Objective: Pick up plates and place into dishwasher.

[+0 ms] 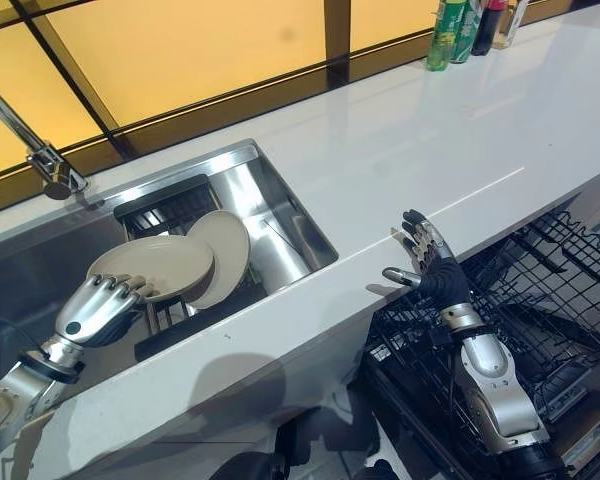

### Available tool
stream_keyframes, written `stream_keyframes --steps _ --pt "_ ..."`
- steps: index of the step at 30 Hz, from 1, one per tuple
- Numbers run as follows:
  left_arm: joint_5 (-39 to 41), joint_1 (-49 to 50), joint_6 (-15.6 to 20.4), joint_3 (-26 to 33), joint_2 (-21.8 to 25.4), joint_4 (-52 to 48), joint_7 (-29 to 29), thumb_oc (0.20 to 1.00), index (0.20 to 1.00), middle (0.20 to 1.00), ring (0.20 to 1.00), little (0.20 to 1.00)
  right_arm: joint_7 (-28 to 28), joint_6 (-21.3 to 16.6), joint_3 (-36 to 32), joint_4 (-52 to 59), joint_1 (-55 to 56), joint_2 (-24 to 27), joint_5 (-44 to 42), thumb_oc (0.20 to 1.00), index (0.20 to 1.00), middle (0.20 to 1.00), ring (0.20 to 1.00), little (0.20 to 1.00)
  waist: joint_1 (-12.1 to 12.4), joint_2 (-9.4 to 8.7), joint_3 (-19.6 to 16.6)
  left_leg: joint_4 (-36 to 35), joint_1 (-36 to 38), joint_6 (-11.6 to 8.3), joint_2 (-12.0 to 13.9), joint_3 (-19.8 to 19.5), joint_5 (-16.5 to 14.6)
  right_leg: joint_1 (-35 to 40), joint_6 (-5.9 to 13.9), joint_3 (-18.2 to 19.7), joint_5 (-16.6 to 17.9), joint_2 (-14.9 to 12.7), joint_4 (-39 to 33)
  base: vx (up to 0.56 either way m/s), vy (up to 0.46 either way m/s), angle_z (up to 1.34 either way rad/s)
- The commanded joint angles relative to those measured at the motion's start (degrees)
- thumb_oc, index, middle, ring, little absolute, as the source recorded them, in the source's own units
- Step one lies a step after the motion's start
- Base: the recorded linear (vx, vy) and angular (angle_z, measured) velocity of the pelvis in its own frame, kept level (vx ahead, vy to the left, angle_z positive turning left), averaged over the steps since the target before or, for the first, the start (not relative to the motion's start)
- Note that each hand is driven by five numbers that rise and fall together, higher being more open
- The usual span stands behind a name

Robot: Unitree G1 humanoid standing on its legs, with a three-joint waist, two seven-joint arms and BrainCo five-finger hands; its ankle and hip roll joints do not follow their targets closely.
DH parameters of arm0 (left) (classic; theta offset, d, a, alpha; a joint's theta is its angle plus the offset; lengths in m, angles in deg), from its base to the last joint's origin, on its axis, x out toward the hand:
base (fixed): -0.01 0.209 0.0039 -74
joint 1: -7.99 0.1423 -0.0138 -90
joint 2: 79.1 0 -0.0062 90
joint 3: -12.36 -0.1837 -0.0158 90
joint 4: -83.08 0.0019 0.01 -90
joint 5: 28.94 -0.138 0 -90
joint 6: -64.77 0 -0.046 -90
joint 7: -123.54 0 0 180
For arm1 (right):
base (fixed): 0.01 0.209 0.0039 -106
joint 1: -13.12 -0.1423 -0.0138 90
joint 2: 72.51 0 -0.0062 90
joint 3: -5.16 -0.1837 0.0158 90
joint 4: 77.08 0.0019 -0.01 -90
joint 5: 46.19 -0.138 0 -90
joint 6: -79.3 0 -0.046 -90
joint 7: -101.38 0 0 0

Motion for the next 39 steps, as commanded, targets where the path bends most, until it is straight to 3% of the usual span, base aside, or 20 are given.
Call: stream_keyframes --steps 1,8,15,24,30,34,39 --pt "0.2 0.27 -0.84 4.07 0.42 2.76 0.64 0.2 0.2 0.2 0.2 0.2 0.4 -0.59 0.43 1.43 0.64 0.01 -0.02 1.0 1.0 1.0 1.0 1.0 0.99 -1.37 -1.75 5.81 1.66 1.54 -1.54 0.26 -8.13 -8.78 2.59 3.01 9.46 -0.07 0.26 0.0 0.0 0.0" --pt "2.59 1.64 -3.09 7.05 0.7 3.03 -0.51 0.2 0.2 0.2 0.2 0.2 0.13 -0.52 0.45 1.79 1.11 -0.18 -0.01 1.0 1.0 1.0 1.0 1.0 1.19 -1.22 -2.34 5.11 2.54 1.46 -1.53 -0.02 -7.98 -8.28 2.56 2.54 9.47 -0.15 0.07 0.0 0.0 0.0" --pt "8.59 3.61 -4.55 15.77 1.04 2.04 -6.39 0.2 0.2 0.2 0.2 0.2 -0.99 -0.19 -0.07 2.5 0.81 0.38 -0.94 1.0 1.0 1.0 1.0 1.0 1.83 -1.51 -3.34 3.88 3.67 1.36 -1.28 -0.38 -7.85 -7.76 2.43 1.82 9.19 -0.03 -0.13 -0.01 -0.009 0.0" --pt "17.33 4.91 1.67 26.77 -2.61 -6.24 -6.94 0.2 0.2 0.2 0.2 0.2 -1.37 -0.74 -1.57 4.07 0.67 -1.06 -0.45 1.0 1.0 1.0 1.0 1.0 3.16 -2.64 -6.1 1.89 4.8 1.39 -0.69 -1.26 -7.29 -6.87 1.65 0.3 8.75 0.38 -0.6 -0.05 -0.053 0.04" --pt "23.56 2.64 7.16 28.33 -5.7 -13.52 -1.44 0.2 0.2 0.2 0.2 0.2 -0.97 -1.37 -2.4 7.05 -0.91 -1.28 1.17 1.0 1.0 1.0 1.0 1.0 3.74 -3.34 -8.04 0.53 6.05 1.22 -0.31 -1.77 -7.3 -5.72 1.06 -0.67 8.28 1.03 -1.05 -0.06 -0.058 0.05" --pt "30.96 -0.81 11.35 25.56 -7.23 -18.88 8.29 0.2 0.2 0.2 0.2 0.2 1.12 -2.92 -2.28 10.17 -3.68 -0.61 1.49 1.0 1.0 1.0 1.0 1.0 4.11 -3.62 -9.15 -0.36 6.66 1.07 -0.01 -2.12 -7.26 -4.92 0.69 -1.07 7.93 1.61 -1.4 -0.09 -0.069 0.03" --pt "44.23 -5.29 15.9 19.88 -7.73 -25.58 25.86 0.2 0.2 0.2 0.2 0.2 4.75 -3.41 -1.09 13.4 -7.21 0.95 1.95 1.0 1.0 1.0 1.0 1.0 4.41 -3.64 -10.07 -0.59 6.8 1.04 0.23 -2.12 -7.27 -4.46 0.34 -1.41 7.56 2.18 -1.36 -0.09 -0.066 0.02"
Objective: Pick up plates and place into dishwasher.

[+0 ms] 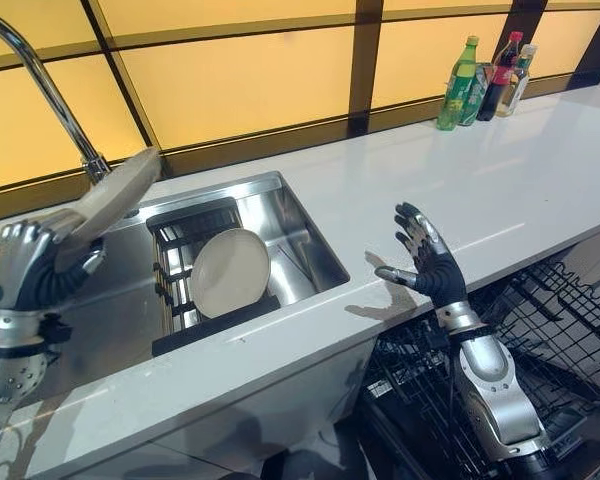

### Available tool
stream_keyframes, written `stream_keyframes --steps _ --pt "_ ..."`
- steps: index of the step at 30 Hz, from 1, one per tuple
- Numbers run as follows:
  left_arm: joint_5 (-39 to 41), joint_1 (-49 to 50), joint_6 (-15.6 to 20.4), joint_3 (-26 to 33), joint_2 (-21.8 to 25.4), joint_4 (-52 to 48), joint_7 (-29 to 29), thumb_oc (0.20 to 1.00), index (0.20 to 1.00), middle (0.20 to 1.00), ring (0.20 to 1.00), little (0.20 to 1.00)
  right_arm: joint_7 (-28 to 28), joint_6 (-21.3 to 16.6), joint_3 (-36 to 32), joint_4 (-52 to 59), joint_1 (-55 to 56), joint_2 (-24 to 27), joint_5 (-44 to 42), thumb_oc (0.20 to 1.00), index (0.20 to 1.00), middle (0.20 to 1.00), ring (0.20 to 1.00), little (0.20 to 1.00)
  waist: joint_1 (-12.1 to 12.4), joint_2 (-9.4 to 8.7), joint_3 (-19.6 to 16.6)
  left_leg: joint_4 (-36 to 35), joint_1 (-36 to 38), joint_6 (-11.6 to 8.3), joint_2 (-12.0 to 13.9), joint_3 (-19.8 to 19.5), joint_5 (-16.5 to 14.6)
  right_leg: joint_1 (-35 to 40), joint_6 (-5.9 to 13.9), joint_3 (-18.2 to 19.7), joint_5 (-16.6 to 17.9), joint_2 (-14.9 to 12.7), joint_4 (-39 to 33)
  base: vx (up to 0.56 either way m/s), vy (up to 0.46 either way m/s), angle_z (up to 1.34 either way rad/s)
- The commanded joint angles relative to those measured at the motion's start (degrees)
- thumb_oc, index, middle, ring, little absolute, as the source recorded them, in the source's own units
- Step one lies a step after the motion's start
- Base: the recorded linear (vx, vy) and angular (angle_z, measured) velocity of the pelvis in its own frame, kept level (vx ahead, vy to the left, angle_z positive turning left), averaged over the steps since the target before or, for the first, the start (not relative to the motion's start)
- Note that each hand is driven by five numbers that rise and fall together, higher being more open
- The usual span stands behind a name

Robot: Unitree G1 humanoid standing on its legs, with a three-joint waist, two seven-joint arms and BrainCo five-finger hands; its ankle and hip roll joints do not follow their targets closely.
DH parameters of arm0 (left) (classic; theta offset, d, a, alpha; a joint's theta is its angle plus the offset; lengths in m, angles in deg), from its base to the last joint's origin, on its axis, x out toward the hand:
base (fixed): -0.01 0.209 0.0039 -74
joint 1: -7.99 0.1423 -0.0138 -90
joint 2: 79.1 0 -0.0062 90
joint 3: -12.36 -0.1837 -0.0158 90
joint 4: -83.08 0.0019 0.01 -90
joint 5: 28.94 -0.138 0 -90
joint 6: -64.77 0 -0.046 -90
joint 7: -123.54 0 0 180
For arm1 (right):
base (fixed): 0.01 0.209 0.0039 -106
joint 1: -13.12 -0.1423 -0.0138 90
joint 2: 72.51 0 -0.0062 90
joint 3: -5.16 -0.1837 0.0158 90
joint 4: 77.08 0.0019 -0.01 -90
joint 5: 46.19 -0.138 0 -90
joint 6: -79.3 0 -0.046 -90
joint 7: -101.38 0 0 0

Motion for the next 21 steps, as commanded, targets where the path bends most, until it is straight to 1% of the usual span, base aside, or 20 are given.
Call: stream_keyframes --steps 1,2,3,4,6,9,10,11,13,15,17,18,21 --pt "13.84 -7.81 4.52 -3.06 0.1 -4.44 13.09 0.2 0.2 0.2 0.2 0.2 2.84 -4.39 0.06 4.69 -6.61 1.39 1.4 1.0 1.0 1.0 1.0 1.0 1.11 -0.06 -2.86 0.72 5.2 1.43 -0.6 0.09 -7.32 -7.2 0.93 0.42 7.17 1.32 0.66 -0.09 -0.066 0.02" --pt "17.84 -8.69 5.0 -4.29 -0.04 -5.64 18.15 0.2 0.2 0.2 0.2 0.2 3.11 -4.41 0.42 5.16 -7.3 1.78 1.87 1.0 1.0 1.0 1.0 1.0 1.1 -0.06 -3.04 0.63 5.23 1.42 -0.59 0.03 -7.25 -7.11 0.87 0.44 7.22 1.44 0.55 -0.08 -0.061 0.02" --pt "20.83 -9.27 5.3 -5.07 -0.18 -6.5 21.31 0.2 0.2 0.2 0.2 0.2 3.47 -4.43 0.62 5.42 -7.79 2.15 2.02 1.0 1.0 1.0 1.0 1.0 1.08 -0.04 -3.16 0.57 5.24 1.42 -0.57 0.04 -7.2 -7.02 0.81 0.45 7.23 1.52 0.46 -0.07 -0.055 0.04" --pt "24.67 -10.21 4.83 -6.22 -0.32 -7.91 25.65 0.2 0.2 0.2 0.2 0.2 3.92 -4.55 1.03 5.53 -8.52 2.44 2.28 1.0 1.0 1.0 1.0 1.0 1.09 0.01 -3.36 0.53 5.21 1.37 -0.52 0.08 -7.13 -6.9 0.74 0.43 7.25 1.63 0.33 -0.06 -0.051 0.05" --pt "33.6 -12.36 2.21 -8.47 -0.49 -9.87 34.93 0.2 0.2 0.2 0.2 0.2 4.07 -4.46 1.66 6.11 -9.93 3.18 2.57 1.0 1.0 1.0 1.0 1.0 0.96 0.05 -3.7 0.48 5.2 1.35 -0.42 0.36 -7.1 -6.72 0.65 0.47 7.27 1.8 0.14 -0.07 -0.059 0.05" --pt "42.91 -15.41 -2.05 -12.1 -0.37 -11.83 45.66 0.2 0.2 0.2 0.2 0.2 4.38 -4.22 2.61 6.6 -11.44 3.83 2.23 1.0 1.0 1.0 1.0 1.0 0.48 0.28 -4.21 0.6 5.16 1.29 -0.33 1.05 -7.14 -6.62 0.54 0.62 7.16 2.0 0.18 -0.06 -0.039 0.02" --pt "43.93 -15.75 -2.79 -12.49 -0.37 -12.29 46.55 0.2 0.2 0.2 0.2 0.2 4.33 -4.12 2.71 6.65 -11.58 3.95 2.18 1.0 1.0 1.0 1.0 1.0 0.42 0.32 -4.25 0.63 5.15 1.32 -0.35 1.14 -7.17 -6.61 0.51 0.7 7.14 2.03 0.2 -0.05 -0.021 -0.01" --pt "46.88 -16.47 -4.02 -13.22 -0.31 -13.21 49.64 0.2 0.2 0.2 0.2 0.2 3.93 -3.81 3.09 6.94 -11.76 4.29 2.05 1.0 1.0 1.0 1.0 1.0 0.21 0.42 -4.37 0.72 5.11 1.39 -0.41 1.39 -7.2 -6.59 0.46 0.85 7.07 2.07 0.24 -0.04 -0.012 -0.02" --pt "48.57 -17.33 -5.07 -13.88 -0.33 -14.23 50.78 0.2 0.2 0.2 0.2 0.2 3.78 -3.31 3.39 7.18 -12.06 4.63 1.69 1.0 1.0 1.0 1.0 1.0 -0.04 0.54 -4.51 0.74 5.12 1.48 -0.45 1.57 -7.25 -6.56 0.35 1.08 7.05 2.14 0.24 -0.04 -0.009 -0.03" --pt "47.41 -18.06 -4.31 -13.56 0.12 -14.62 49.46 0.2 0.2 0.2 0.2 0.2 5.35 -3.09 3.58 7.38 -11.87 4.89 0.39 1.0 1.0 1.0 1.0 1.0 -0.38 0.64 -4.74 0.85 5.07 1.63 -0.56 1.85 -7.34 -6.59 0.29 1.49 7.0 2.15 0.27 -0.03 -0.002 -0.03" --pt "47.08 -18.25 -4.51 -13.36 0.49 -15.07 49.13 0.2 0.2 0.2 0.2 0.2 8.3 -2.42 3.91 7.86 -11.31 4.83 -0.73 1.0 1.0 1.0 1.0 1.0 -0.49 0.61 -4.97 1.0 4.84 1.72 -0.66 2.01 -7.44 -6.67 0.31 1.72 6.88 2.1 0.3 -0.03 -0.001 -0.03" --pt "46.96 -18.1 -4.58 -13.07 0.46 -15.01 49.54 0.2 0.2 0.2 0.2 0.2 10.83 -1.95 4.25 8.06 -11.25 4.94 -0.71 1.0 1.0 1.0 1.0 1.0 -0.49 0.57 -5.1 1.08 4.69 1.75 -0.72 2.05 -7.44 -6.81 0.34 1.74 6.85 2.03 0.4 -0.02 -0.001 -0.05" --pt "47.33 -18.04 -5.33 -13.02 0.91 -15.35 49.91 0.2 0.2 0.2 0.2 0.2 15.42 -0.28 6.82 9.94 -11.88 6.73 -2.67 1.0 1.0 1.0 1.0 1.0 -0.26 0.34 -5.22 1.16 4.48 1.85 -0.83 1.99 -7.33 -6.87 0.31 1.65 6.85 1.86 0.45 -0.01 -0.001 -0.07"
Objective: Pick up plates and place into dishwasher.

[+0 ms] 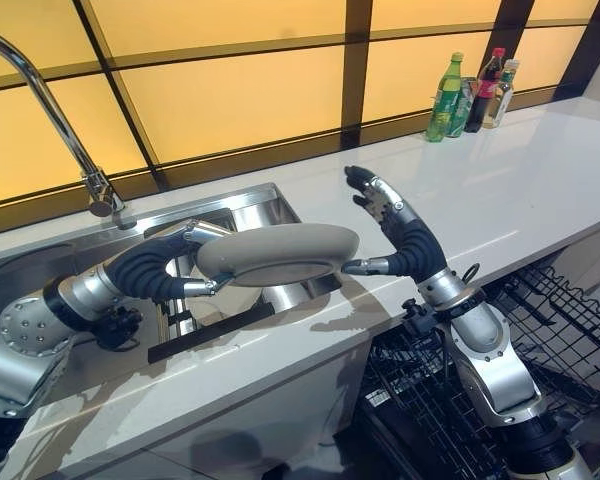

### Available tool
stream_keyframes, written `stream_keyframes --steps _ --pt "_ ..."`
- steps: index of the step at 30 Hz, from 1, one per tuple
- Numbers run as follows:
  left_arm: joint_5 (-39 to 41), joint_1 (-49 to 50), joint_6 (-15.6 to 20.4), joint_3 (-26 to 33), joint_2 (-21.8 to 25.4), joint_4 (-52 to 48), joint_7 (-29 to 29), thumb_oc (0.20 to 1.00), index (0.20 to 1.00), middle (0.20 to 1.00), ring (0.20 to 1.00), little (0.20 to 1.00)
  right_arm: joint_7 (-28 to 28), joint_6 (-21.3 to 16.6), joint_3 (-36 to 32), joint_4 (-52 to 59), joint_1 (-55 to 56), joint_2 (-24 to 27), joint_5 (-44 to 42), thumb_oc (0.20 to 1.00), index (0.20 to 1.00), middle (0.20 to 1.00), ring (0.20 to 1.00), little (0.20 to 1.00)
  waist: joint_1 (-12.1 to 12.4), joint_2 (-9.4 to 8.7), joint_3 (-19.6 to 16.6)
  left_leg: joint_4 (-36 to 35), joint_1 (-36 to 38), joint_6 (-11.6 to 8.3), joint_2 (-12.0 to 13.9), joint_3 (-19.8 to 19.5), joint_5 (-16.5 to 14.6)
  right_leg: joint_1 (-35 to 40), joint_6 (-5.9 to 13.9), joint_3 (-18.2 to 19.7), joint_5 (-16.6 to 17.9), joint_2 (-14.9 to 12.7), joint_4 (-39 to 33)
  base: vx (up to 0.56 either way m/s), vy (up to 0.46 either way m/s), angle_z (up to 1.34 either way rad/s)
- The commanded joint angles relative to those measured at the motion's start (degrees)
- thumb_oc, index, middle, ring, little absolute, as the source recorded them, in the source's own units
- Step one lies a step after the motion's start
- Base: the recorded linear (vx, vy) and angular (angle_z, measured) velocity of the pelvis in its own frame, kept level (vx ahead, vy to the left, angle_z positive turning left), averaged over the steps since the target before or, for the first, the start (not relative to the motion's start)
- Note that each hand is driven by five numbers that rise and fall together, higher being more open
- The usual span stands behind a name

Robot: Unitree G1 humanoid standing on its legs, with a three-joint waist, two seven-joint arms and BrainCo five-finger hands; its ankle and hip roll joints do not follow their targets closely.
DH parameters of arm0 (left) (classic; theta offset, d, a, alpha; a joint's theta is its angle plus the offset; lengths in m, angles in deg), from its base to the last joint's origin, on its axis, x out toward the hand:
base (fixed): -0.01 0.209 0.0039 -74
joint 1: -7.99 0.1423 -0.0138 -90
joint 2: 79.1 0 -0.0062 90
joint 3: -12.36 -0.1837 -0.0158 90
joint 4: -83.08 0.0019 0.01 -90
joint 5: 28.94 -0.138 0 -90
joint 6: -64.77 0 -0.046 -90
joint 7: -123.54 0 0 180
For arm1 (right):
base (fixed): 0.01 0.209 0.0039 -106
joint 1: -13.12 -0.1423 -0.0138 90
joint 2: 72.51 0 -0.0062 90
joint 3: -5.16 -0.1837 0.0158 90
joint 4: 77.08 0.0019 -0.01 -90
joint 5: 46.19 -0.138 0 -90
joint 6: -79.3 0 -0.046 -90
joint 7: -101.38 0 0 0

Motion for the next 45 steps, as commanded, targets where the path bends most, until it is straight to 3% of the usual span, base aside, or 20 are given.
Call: stream_keyframes --steps 1,7,11,19,35,45 --pt "3.8 -4.2 0.2 1.59 0.5 -0.62 -1.08 0.2 0.2 0.2 0.2 0.2 5.76 -0.14 4.05 6.88 -4.54 3.14 -5.04 1.0 1.0 1.0 1.0 1.0 0.59 -0.48 -2.86 1.26 4.4 2.47 -1.25 1.26 -7.0 -7.3 0.81 1.23 6.46 1.44 1.77 -0.01 0.0 -0.04" --pt "3.49 -6.15 -0.48 -0.62 -0.01 0.2 -2.72 0.2 0.2 0.2 0.2 0.2 11.83 1.56 11.98 7.53 -9.25 2.09 -4.75 1.0 1.0 1.0 1.0 1.0 1.45 -0.8 -2.81 1.33 4.13 2.76 -1.65 0.67 -6.82 -7.21 0.6 1.34 6.53 1.22 1.75 0.0 0.0 0.0" --pt "3.77 -5.84 -0.85 -0.89 0.4 0.21 -3.55 0.2 0.2 0.2 0.2 0.2 12.99 2.02 15.19 8.21 -10.28 2.41 -6.64 1.0 1.0 1.0 1.0 1.0 1.96 -0.92 -2.83 1.09 4.42 2.92 -1.71 0.46 -6.94 -6.7 0.58 1.15 6.04 1.09 1.77 0.02 0.008 0.0" --pt "4.85 -7.03 -2.57 -3.63 -1.14 0.94 -2.0 0.2 0.2 0.2 0.2 0.2 8.61 0.76 20.7 6.42 -15.56 -2.74 -3.55 1.0 1.0 1.0 1.0 1.0 3.42 -0.98 -2.7 1.28 4.39 3.21 -2.04 -0.16 -6.94 -6.19 0.6 0.48 6.31 0.53 1.37 0.02 0.003 0.0" --pt "7.79 -5.27 -0.43 -0.5 0.18 1.74 0.09 0.2 0.2 0.2 0.2 0.2 6.28 1.8 13.57 3.83 -12.8 2.68 2.47 1.0 1.0 1.0 1.0 1.0 3.08 -1.01 -3.64 1.63 4.05 3.65 -2.51 -0.18 -6.78 -6.82 0.74 0.34 6.91 0.12 2.1 0.0 0.003 0.0" --pt "21.94 -4.32 -3.99 0.87 -2.19 -1.27 10.08 0.2 0.2 0.2 0.2 0.2 6.39 1.72 10.71 4.15 -10.55 2.15 2.69 1.0 1.0 1.0 1.0 1.0 2.89 -0.88 -3.46 1.53 4.29 3.73 -2.68 -0.75 -6.98 -6.9 0.79 0.16 6.7 0.04 2.67 0.0 0.0 0.0"
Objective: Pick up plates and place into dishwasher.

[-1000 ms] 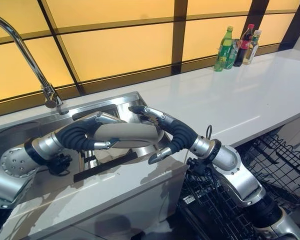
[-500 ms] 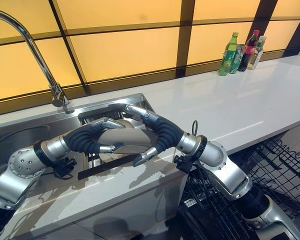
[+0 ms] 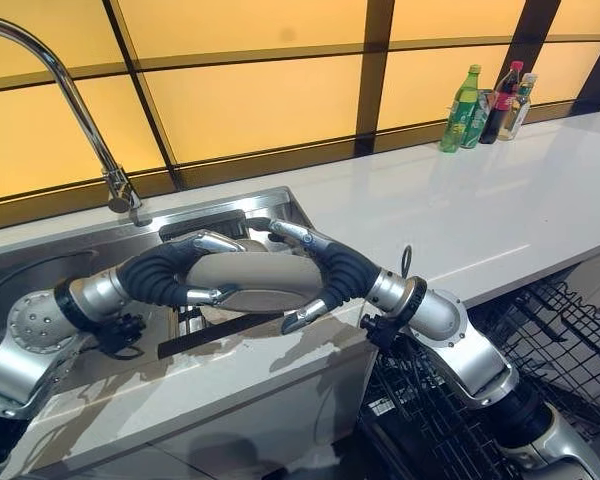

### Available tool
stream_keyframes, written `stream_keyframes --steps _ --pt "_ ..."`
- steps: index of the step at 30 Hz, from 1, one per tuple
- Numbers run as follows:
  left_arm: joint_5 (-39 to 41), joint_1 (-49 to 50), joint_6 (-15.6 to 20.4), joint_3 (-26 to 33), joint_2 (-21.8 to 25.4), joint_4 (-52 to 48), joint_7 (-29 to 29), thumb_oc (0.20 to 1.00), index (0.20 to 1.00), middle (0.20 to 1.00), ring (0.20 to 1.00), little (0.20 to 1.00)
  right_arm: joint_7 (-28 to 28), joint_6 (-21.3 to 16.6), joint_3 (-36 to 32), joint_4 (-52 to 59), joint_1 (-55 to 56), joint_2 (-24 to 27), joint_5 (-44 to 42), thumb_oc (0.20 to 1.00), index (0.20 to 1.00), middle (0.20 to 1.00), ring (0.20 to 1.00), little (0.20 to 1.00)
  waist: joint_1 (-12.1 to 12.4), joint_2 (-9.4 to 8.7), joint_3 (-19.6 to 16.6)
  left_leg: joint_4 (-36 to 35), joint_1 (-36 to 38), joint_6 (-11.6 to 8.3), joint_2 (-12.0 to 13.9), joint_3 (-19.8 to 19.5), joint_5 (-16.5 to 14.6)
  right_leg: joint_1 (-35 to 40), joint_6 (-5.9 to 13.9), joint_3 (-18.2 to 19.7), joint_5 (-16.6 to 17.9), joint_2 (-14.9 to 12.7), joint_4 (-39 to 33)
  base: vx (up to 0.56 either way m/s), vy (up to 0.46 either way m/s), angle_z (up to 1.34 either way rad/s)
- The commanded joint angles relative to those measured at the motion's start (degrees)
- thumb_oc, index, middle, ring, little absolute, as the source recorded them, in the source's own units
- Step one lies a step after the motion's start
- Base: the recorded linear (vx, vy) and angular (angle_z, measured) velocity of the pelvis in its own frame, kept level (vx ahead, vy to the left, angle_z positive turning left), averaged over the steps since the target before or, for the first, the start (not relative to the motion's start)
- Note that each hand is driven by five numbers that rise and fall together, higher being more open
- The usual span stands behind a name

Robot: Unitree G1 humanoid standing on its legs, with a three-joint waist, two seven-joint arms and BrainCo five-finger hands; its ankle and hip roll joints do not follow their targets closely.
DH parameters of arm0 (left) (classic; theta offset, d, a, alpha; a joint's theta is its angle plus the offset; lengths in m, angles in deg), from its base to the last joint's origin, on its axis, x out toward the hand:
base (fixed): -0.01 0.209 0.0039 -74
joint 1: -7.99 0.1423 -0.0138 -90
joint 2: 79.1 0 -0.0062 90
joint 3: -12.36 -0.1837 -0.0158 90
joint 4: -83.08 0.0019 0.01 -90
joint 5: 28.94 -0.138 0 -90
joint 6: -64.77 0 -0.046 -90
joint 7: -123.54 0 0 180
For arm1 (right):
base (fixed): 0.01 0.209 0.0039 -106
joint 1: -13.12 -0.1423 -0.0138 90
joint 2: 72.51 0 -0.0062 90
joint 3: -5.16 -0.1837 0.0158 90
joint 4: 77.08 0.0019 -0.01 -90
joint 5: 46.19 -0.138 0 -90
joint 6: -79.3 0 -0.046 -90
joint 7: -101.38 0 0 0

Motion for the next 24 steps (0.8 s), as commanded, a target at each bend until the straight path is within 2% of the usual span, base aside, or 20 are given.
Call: stream_keyframes --steps 1,6,17,19,24 --pt "8.73 -3.86 0.62 2.87 -2.59 -0.08 2.39 0.2 0.2 0.2 0.2 0.2 -1.06 -1.29 -2.63 1.49 -0.14 -0.56 -0.35 1.0 1.0 1.0 1.0 1.0 -0.15 -0.08 -2.55 1.54 3.93 3.51 -2.56 -0.79 -6.85 -7.37 0.86 0.49 6.63 0.17 3.02 0.0 0.0 0.0" --pt "10.1 -3.31 -0.69 3.42 -4.07 -0.97 3.5 0.2 0.2 0.2 0.2 0.2 -0.93 -1.56 -2.71 1.65 1.23 -1.61 -0.42 1.0 1.0 1.0 1.0 1.0 -0.01 -0.22 -2.83 1.48 4.04 3.53 -2.48 -0.69 -6.93 -7.15 0.89 0.27 6.59 0.12 2.81 0.0 0.0 0.0" --pt "10.0 -2.82 -1.09 3.66 -6.52 -0.8 4.34 0.2 0.2 0.2 0.2 0.2 -0.87 -1.58 -2.62 1.99 1.7 -5.2 -3.32 1.0 1.0 1.0 1.0 1.0 0.01 -0.35 -2.72 1.55 4.02 3.63 -2.27 -0.44 -6.95 -7.15 0.69 0.56 6.51 0.27 2.87 0.0 0.0 0.0" --pt "9.41 -2.7 -0.86 3.61 -6.71 -0.59 4.25 0.2 0.2 0.2 0.2 0.2 -0.4 -1.2 -2.56 2.58 2.13 -5.55 -5.02 0.2 0.2 0.2 0.2 0.2 -0.18 -0.41 -2.66 1.51 3.94 3.56 -2.12 -0.11 -6.94 -7.14 0.64 0.76 6.5 0.37 2.65 0.0 0.0 0.0" --pt "8.82 -2.59 -0.21 3.9 -6.24 -0.66 3.59 0.2 0.2 0.2 0.2 0.2 1.07 0.45 -2.51 3.56 3.18 -5.92 -6.41 0.2 0.2 0.2 0.2 0.2 -0.36 -0.43 -2.69 1.36 3.96 3.47 -1.89 0.28 -6.83 -7.05 0.52 0.74 6.39 0.57 2.54 0.0 0.0 0.0"
